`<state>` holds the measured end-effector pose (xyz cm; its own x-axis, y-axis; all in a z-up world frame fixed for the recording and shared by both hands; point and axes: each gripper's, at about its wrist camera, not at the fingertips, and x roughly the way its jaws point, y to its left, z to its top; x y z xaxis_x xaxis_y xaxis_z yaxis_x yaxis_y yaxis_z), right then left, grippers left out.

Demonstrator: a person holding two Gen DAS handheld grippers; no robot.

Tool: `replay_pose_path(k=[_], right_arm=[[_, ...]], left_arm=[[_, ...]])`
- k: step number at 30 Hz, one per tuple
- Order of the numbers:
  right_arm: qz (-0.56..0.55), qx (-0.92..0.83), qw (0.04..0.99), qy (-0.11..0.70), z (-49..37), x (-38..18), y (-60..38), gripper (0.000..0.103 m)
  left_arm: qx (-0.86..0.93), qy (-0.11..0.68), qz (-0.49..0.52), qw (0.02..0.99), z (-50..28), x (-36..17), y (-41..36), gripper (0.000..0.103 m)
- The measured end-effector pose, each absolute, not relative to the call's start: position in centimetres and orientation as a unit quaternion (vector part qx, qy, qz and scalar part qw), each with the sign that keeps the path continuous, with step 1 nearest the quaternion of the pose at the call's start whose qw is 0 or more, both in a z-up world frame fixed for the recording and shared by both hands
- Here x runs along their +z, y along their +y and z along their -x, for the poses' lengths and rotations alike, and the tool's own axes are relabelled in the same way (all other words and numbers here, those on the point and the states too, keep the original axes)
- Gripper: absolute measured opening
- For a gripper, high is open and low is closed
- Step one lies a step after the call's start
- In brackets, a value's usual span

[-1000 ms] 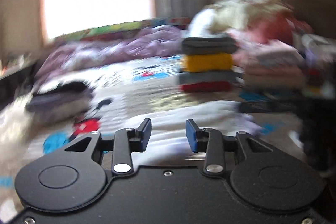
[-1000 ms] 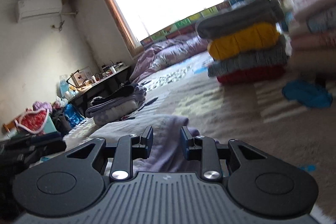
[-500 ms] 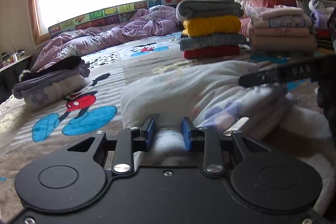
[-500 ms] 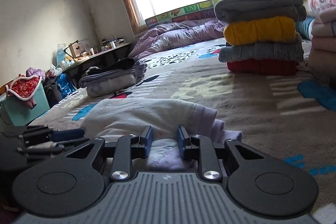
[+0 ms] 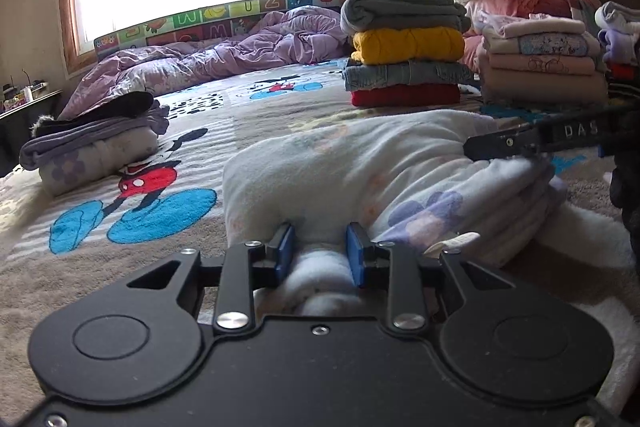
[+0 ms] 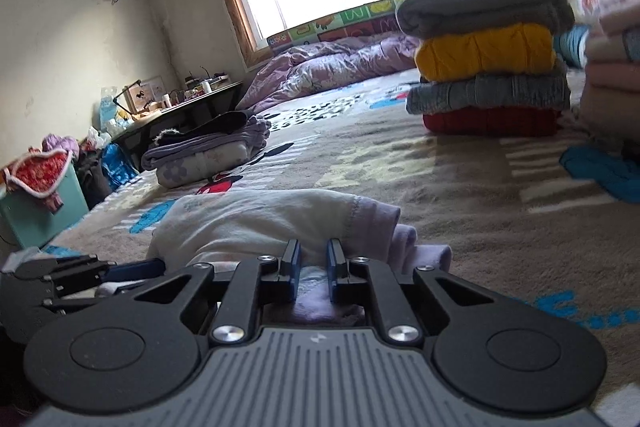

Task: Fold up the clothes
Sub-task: 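Grasp the rolled garment with the left gripper while the right gripper grasps the lavender cuffs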

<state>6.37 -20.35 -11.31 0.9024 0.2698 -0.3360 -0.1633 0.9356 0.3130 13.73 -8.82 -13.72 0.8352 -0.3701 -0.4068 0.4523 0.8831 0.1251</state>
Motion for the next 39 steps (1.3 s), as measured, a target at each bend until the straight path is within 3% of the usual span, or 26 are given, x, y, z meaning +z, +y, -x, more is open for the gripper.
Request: replay_pose_path(k=[3, 4, 5, 6, 7, 9, 10, 12, 19, 25, 33, 35, 36, 37, 39], right_arm=[[-0.116, 0.094, 0.973, 0.176, -5.2, -10.7, -19.6, 0.028], [-0.116, 0.085, 0.975, 0.172, -4.8, -10.5, -19.5, 0.032], [-0.115, 0.077, 0.976, 0.168, -4.4, -10.3, -19.4, 0.05], [-0.115, 0.069, 0.977, 0.164, -4.0, -10.1, -19.3, 0.075], [-0.115, 0.06, 0.978, 0.161, -3.5, -9.9, -19.2, 0.082], [-0.162, 0.058, 0.97, 0.169, -3.6, -10.4, -20.6, 0.084], [-0.186, 0.057, 0.965, 0.174, -3.6, -10.7, -21.3, 0.084], [-0.233, 0.055, 0.954, 0.182, -3.6, -11.2, -22.6, 0.084], [-0.388, 0.073, 0.894, 0.213, -4.3, -13.6, -26.0, 0.085], [-0.455, 0.09, 0.86, 0.213, -5.5, -15.2, -26.5, 0.088], [-0.424, 0.101, 0.872, 0.223, -7.5, -15.1, -25.2, 0.088], [-0.424, 0.106, 0.871, 0.224, -7.8, -15.1, -25.2, 0.08], [-0.425, 0.111, 0.869, 0.227, -8.0, -15.2, -25.1, 0.069], [-0.427, 0.12, 0.866, 0.229, -8.1, -15.3, -25.0, 0.064], [-0.423, 0.123, 0.869, 0.223, -8.0, -15.3, -24.6, 0.056]], left_arm=[[-0.217, 0.185, -0.084, 0.955, -12.4, -12.4, -8.1, 0.033], [-0.218, 0.187, -0.07, 0.955, -12.1, -11.8, -7.8, 0.047], [-0.22, 0.191, -0.056, 0.955, -11.9, -11.3, -7.4, 0.056], [-0.223, 0.196, -0.041, 0.954, -11.8, -10.7, -7.0, 0.067], [-0.23, 0.2, -0.025, 0.952, -11.7, -10.2, -6.4, 0.071], [-0.228, 0.213, 0.02, 0.95, -12.0, -9.3, -5.0, 0.077], [-0.218, 0.224, 0.049, 0.949, -12.4, -9.0, -4.2, 0.089], [-0.196, 0.24, 0.116, 0.944, -13.3, -8.6, -2.2, 0.103], [-0.19, 0.253, 0.337, 0.887, -15.5, -10.0, 3.2, 0.103], [-0.193, 0.315, 0.368, 0.853, -17.7, -12.4, 2.7, 0.102], [-0.212, 0.366, 0.36, 0.832, -19.0, -14.4, -0.1, 0.102], [-0.215, 0.375, 0.348, 0.832, -19.1, -14.8, -1.1, 0.098], [-0.213, 0.375, 0.339, 0.836, -19.1, -15.0, -1.6, 0.091], [-0.212, 0.373, 0.334, 0.839, -19.0, -15.0, -1.9, 0.082], [-0.212, 0.366, 0.328, 0.845, -18.8, -15.0, -2.3, 0.077]])
